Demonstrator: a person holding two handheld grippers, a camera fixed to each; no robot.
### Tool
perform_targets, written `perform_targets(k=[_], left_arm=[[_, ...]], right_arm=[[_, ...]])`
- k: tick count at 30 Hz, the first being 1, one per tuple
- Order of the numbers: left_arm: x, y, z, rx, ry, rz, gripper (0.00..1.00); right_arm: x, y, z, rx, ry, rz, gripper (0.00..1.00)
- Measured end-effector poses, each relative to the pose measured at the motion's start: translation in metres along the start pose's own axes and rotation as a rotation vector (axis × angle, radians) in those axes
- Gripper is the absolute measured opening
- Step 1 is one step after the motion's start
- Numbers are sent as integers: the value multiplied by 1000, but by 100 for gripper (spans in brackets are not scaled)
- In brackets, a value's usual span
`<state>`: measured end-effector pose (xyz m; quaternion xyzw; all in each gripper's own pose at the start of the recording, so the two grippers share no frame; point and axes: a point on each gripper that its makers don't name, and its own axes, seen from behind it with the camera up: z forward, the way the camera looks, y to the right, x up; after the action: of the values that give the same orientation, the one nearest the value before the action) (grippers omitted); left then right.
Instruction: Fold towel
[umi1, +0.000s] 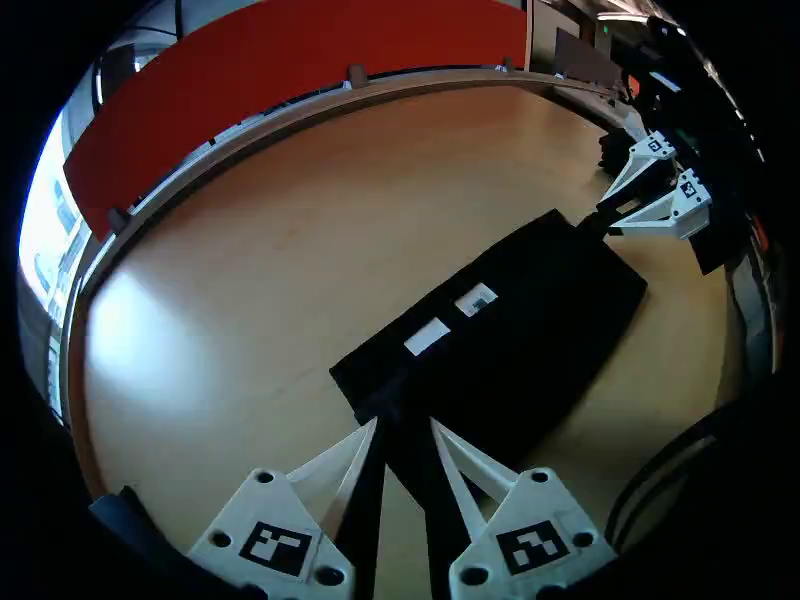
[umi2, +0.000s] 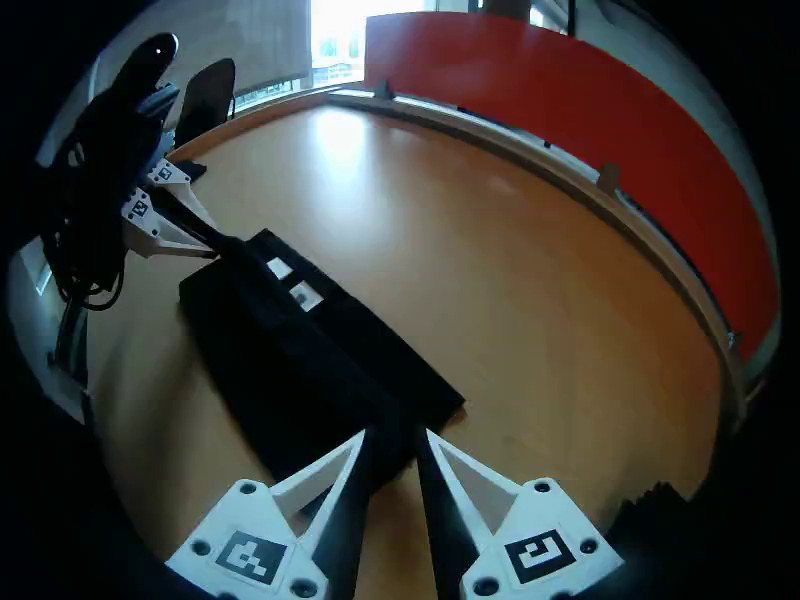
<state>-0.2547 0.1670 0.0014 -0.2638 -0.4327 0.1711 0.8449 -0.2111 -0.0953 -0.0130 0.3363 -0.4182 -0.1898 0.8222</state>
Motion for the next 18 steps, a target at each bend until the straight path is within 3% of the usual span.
perform_targets(k=[11,18], left_arm=[[1,-12,11,26,-6,0,27],[7,-20,12,43,5,21,54]], right_arm=[[-4,14,9,-41,-11,11,46],[1,19,12,-58,1,14,66]])
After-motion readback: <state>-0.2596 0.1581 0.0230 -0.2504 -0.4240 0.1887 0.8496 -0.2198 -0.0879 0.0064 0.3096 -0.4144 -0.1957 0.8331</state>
